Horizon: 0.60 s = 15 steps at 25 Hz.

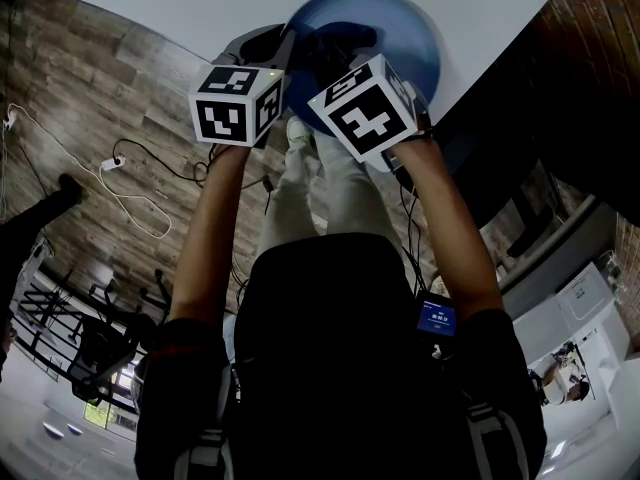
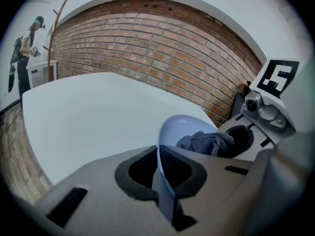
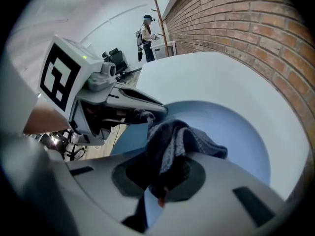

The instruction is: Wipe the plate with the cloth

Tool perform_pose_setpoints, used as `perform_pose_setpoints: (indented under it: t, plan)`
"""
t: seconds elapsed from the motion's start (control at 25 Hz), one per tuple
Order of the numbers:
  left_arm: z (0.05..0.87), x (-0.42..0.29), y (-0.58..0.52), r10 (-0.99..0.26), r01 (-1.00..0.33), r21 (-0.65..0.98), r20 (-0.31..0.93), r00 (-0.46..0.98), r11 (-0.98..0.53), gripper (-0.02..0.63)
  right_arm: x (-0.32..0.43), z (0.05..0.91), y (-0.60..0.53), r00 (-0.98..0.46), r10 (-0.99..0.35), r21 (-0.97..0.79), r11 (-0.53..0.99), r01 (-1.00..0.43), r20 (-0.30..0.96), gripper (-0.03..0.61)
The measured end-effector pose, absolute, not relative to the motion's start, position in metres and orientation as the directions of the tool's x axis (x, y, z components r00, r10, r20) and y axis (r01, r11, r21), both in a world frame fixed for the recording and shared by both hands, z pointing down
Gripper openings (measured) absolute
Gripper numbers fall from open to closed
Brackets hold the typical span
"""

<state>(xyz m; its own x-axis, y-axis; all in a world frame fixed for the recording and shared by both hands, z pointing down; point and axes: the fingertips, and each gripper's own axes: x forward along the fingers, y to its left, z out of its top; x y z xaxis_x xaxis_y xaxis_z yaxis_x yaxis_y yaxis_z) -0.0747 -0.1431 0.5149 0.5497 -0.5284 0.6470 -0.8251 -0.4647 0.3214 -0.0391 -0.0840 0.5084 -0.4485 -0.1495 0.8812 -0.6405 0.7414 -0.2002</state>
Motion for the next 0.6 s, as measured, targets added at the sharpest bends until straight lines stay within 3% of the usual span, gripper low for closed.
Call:
perform_pose_setpoints:
  t: [0.6]
  plan:
    - [0.5183, -0.0722, -0.1420, -0.514, -0.818, 0.361, 0.645, 0.566, -0.448, 0.032, -0.0368, 0.5142, -0.0839, -0.442, -0.144, -0.212, 0.721, -0.660, 0.886, 0.041]
